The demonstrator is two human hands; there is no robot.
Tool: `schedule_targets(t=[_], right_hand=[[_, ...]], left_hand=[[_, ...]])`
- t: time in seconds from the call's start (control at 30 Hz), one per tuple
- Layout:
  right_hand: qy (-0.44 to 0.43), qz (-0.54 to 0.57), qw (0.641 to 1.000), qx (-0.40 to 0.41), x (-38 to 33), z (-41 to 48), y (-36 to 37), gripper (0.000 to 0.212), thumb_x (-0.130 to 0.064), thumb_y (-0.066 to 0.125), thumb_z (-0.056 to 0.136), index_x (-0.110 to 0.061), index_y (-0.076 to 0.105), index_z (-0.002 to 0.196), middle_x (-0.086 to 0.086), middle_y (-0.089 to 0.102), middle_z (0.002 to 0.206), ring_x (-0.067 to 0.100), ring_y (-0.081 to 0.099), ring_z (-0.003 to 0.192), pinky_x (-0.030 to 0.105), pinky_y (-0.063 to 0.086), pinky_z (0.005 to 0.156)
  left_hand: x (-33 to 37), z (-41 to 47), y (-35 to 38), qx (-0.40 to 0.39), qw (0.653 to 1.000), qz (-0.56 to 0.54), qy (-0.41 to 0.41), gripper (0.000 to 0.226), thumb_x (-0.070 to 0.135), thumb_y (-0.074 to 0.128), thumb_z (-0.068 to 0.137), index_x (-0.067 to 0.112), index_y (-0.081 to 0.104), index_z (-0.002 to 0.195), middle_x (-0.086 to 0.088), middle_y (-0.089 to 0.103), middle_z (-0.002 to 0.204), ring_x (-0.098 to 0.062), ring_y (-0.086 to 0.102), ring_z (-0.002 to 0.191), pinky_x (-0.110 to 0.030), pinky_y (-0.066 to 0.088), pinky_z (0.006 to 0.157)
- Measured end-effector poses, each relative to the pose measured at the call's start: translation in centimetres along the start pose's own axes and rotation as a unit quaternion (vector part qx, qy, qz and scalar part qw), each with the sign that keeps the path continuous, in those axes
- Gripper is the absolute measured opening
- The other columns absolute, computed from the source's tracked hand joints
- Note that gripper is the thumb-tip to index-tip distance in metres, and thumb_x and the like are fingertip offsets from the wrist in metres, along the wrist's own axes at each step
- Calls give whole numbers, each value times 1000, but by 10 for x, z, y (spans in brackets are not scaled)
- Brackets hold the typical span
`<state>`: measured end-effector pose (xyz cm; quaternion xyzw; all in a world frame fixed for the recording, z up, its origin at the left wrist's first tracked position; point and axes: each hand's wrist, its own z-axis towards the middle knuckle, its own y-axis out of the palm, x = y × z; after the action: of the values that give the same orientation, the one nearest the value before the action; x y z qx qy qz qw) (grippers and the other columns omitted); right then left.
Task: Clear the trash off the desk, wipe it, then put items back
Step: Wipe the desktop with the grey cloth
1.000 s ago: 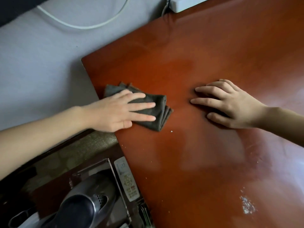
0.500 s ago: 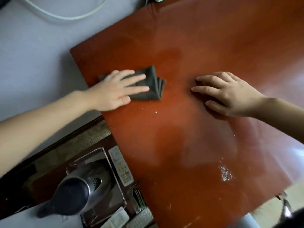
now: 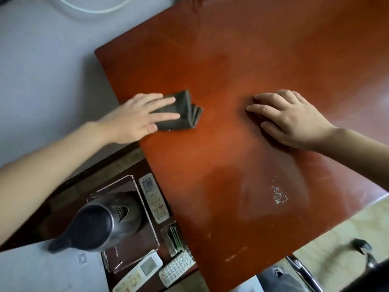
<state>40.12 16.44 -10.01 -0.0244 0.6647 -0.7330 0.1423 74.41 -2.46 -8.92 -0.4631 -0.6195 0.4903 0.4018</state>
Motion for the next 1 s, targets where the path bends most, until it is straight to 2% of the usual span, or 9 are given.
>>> schedule_targets(t=[0.07, 0.13, 0.27, 0.4, 0.5, 0.6, 0.73, 0.87, 1.0], right_hand=[[-3, -4, 1000, 6, 1, 0, 2, 42, -33, 37, 89, -20, 54, 126, 11, 53, 129, 35, 48, 106, 44, 38, 92], [-11, -10, 1000, 5, 3, 1, 2, 42, -33, 38, 90, -19, 54, 126, 11, 54, 128, 35, 48, 105, 44, 39, 91], [-15, -8, 1000, 1, 5, 4, 1, 41, -33, 40, 89, -19, 54, 125, 11, 54, 127, 35, 49, 104, 44, 39, 90], [0, -5, 1000, 4, 1, 2, 2, 41, -31, 39, 90, -18, 53, 126, 12, 53, 128, 35, 47, 106, 45, 38, 92], [19, -14, 1000, -1, -5, -4, 0, 43, -30, 38, 89, -17, 54, 127, 12, 53, 128, 37, 49, 107, 45, 39, 93], [18, -26, 999, -9, -11, -20, -5, 42, -30, 38, 89, -18, 55, 126, 11, 55, 127, 34, 49, 106, 44, 39, 92], [50, -31, 998, -8, -18, -51, -15, 43, -30, 36, 90, -20, 54, 127, 11, 54, 126, 36, 50, 106, 44, 39, 93], [111, -39, 993, 11, -29, -96, -20, 44, -29, 36, 88, -20, 53, 128, 12, 53, 128, 37, 47, 109, 48, 39, 95], [205, -31, 978, 21, -36, -145, -19, 50, -33, 33, 87, -20, 49, 132, 13, 49, 133, 38, 41, 115, 50, 33, 98]], left_hand=[[-56, -2, -5, -11, 999, -23, -47, 51, 43, 18, 92, 64, 0, 135, 27, -11, 151, -5, -3, 141, -52, 13, 111], [-94, 0, -9, -23, 998, -22, -48, 52, 43, 18, 92, 63, 1, 137, 33, -14, 149, 4, -12, 137, -48, 11, 110], [-139, -6, -2, 23, 988, -33, -148, 56, 37, 24, 90, 41, 16, 145, 2, 15, 157, -30, 11, 143, -53, 12, 111], [-127, -10, 3, 27, 963, -102, -247, 62, 32, 28, 85, 29, 21, 146, 3, 9, 157, -28, 2, 144, -45, 2, 114], [-85, -16, 7, 24, 979, -98, -176, 61, 38, 26, 85, 46, 15, 144, 10, 4, 156, -22, -4, 144, -52, 1, 111], [-30, -29, 11, -1, 987, -105, -118, 59, 41, 20, 85, 64, 1, 136, 33, -16, 149, -2, -21, 138, -47, -7, 111], [41, -43, 17, -32, 995, -88, -22, 59, 37, 23, 88, 60, 3, 139, 25, -16, 153, -10, -20, 141, -33, -15, 110], [101, -42, 14, -71, 991, -99, 49, 58, 37, 21, 91, 59, -1, 140, 22, -16, 154, -16, -17, 142, -47, -7, 112], [168, -39, 11, -79, 984, -60, 148, 60, 37, 25, 91, 51, 0, 144, 16, -14, 156, -21, -9, 142, -50, 3, 109]])
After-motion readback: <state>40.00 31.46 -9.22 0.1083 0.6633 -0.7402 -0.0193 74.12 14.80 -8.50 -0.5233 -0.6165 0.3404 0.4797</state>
